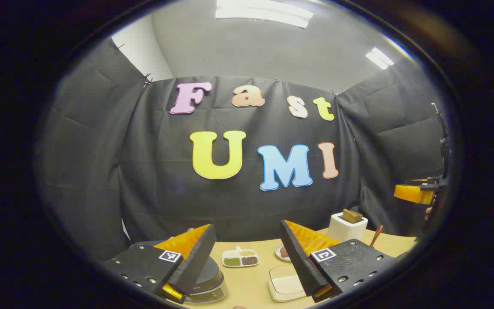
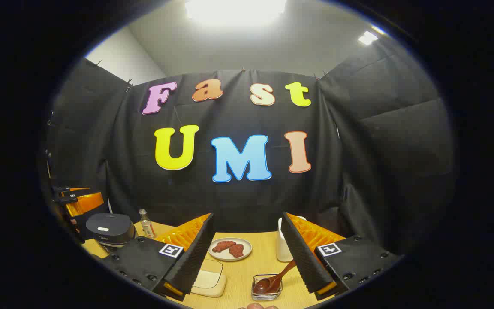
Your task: Close the left gripper, press the button to open the rice cooker; take a wooden spoon from the chopstick holder with the right hand, scoop a spoonful of rice and pour it into the rice cooker, then put the wooden spoon back into the chopstick holder.
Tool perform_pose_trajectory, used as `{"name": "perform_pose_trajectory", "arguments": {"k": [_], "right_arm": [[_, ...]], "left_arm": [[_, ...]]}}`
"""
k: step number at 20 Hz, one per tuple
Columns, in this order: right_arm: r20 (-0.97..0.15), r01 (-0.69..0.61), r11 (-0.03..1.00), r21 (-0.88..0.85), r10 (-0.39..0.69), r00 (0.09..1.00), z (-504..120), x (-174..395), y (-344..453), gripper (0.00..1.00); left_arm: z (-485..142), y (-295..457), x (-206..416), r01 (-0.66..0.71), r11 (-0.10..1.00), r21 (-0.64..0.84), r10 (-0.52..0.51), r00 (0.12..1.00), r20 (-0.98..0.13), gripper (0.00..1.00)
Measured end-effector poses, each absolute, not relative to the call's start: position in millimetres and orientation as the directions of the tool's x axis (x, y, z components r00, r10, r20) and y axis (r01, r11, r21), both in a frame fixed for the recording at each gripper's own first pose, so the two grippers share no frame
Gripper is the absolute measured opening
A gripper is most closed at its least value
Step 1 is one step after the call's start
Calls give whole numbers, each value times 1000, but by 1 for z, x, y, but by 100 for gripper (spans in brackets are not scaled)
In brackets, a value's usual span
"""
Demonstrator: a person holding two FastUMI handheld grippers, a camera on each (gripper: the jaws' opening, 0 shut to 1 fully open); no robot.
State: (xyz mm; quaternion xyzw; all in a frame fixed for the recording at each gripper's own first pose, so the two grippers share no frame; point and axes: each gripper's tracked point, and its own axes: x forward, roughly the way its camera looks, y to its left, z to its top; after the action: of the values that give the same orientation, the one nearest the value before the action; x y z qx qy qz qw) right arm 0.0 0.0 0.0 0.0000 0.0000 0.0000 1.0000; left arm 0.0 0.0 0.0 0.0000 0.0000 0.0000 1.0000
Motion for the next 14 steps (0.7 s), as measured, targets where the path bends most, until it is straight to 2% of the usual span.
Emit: {"name": "perform_pose_trajectory", "arguments": {"k": [14], "right_arm": [[-8, -6, 1000, 8, 7, 1000, -10, 5, 2, 98]], "left_arm": [[-14, -8, 8, 34, 999, -4, -34, 999, -26, 93]]}}
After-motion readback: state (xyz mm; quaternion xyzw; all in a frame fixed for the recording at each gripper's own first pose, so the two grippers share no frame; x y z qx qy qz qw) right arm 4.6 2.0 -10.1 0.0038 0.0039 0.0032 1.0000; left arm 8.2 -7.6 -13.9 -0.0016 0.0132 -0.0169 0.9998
